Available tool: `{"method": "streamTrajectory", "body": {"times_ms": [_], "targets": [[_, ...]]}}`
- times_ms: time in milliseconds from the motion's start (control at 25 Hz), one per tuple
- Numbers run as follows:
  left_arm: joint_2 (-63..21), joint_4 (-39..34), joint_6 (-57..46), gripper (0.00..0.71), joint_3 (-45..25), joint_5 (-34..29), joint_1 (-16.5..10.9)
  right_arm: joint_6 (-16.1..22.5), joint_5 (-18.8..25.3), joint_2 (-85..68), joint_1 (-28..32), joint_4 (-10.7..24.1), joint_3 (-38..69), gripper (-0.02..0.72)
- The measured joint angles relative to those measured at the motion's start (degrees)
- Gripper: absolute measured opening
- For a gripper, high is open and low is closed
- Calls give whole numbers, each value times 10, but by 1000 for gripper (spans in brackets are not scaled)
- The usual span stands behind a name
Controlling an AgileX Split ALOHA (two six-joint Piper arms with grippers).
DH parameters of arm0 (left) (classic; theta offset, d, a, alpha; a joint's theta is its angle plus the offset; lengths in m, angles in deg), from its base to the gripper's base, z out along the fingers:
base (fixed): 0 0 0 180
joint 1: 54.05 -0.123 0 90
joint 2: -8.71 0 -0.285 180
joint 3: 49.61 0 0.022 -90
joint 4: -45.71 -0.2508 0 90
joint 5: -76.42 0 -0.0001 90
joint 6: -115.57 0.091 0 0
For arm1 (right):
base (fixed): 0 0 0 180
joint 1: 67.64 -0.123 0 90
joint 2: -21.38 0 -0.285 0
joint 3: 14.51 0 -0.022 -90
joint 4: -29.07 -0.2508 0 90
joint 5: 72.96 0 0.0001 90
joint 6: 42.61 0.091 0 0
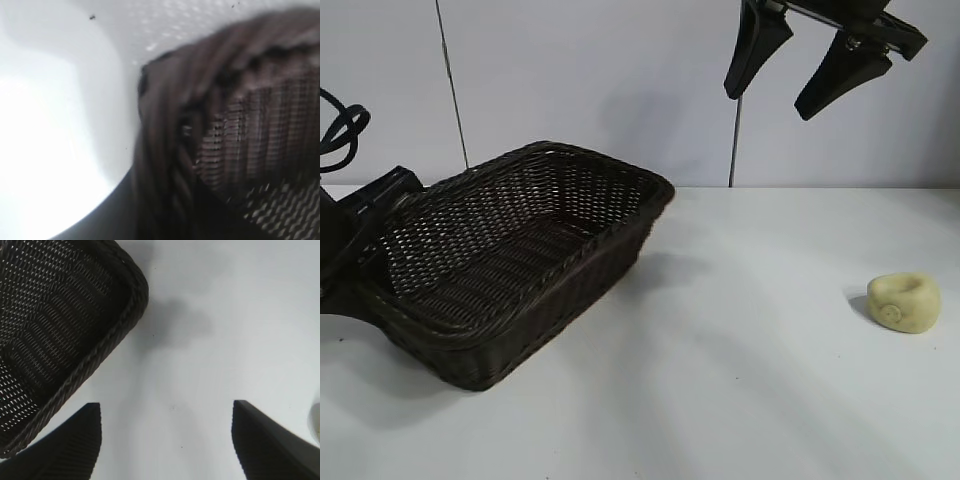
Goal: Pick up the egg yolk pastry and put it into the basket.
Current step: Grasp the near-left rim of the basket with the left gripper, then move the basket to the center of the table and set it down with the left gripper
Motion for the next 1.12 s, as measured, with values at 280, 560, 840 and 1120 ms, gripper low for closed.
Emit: {"method": "streamTrajectory", "body": {"times_ms": [280,560,840,1120], "targets": [[0,2,1,99,19,-45,0,0,0,0,0,0,0,528],[5,44,127,99,105,-127,-9,0,2,0,0,0,0,528],[6,45,227,99,183,-193,-53,0,4,0,0,0,0,528],[45,42,340,99,241,-265,-60,0,15,0,0,0,0,528]]}}
